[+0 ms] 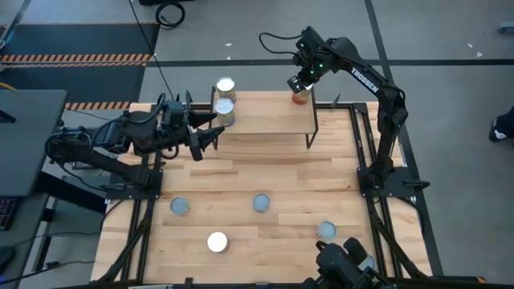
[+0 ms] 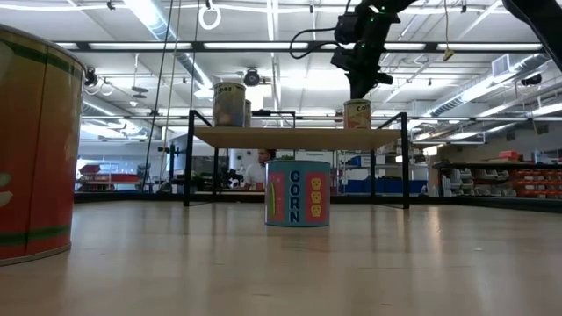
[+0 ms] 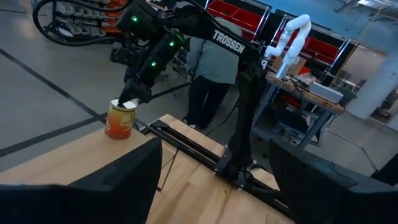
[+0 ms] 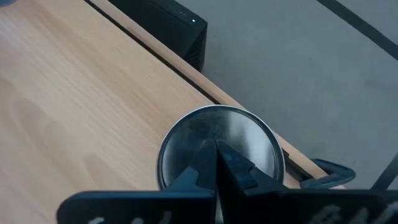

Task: Pick and place cans onto a shelf
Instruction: Put the top canned corn on the shelf, then put the canned corn on the shelf

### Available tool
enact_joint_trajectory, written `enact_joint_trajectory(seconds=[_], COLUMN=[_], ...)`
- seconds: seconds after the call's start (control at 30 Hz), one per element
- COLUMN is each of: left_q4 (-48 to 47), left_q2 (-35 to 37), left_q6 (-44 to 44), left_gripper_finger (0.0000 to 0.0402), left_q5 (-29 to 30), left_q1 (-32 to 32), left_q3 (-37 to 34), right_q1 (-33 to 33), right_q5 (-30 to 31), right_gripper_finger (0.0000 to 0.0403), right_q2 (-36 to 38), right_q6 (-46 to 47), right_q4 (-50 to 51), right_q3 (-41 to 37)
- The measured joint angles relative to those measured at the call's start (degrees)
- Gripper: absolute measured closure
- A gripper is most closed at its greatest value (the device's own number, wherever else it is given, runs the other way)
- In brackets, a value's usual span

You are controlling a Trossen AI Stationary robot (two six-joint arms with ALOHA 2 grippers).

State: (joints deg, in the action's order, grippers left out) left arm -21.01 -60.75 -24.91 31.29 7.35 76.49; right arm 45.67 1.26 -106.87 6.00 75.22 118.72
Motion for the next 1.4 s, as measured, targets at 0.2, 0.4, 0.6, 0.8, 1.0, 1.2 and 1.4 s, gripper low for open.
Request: enact_joint_trajectory(seconds=[0.2,0.4,0.6,0.8,1.0,1.2,1.4], left_q4=[0.1,0.1,0.1,0.0,0.0,-0.7,-2.0], left_q2=[0.0,0.0,0.1,0.1,0.4,0.5,0.5], left_q6=[0.0,0.3,1.6,1.7,3.6,4.4,6.1], left_gripper_finger=[0.0104,0.0104,0.0104,0.0104,0.0104,0.0104,0.0104], left_q5=[0.0,0.0,-0.2,-3.0,-3.1,-3.1,-3.2], left_q1=[0.0,0.0,0.0,0.4,3.9,8.2,10.7], left_q3=[0.0,0.0,0.0,0.0,0.0,0.0,0.0], right_q1=[-0.3,-0.7,-1.8,-6.5,-20.2,-39.7,-57.6], right_q5=[0.1,0.2,0.3,0.3,2.8,10.7,12.7], right_gripper_finger=[0.04,0.0399,0.0399,0.0399,0.0399,0.0399,0.0398], right_q2=[0.0,1.3,5.0,10.9,16.4,18.9,18.7], right_q6=[0.0,0.0,1.4,3.3,7.2,13.8,20.3], right_q4=[-0.6,-0.4,-2.5,-5.5,-6.6,-6.6,-5.8], right_q3=[0.0,0.0,-0.1,-0.1,0.0,0.0,0.0])
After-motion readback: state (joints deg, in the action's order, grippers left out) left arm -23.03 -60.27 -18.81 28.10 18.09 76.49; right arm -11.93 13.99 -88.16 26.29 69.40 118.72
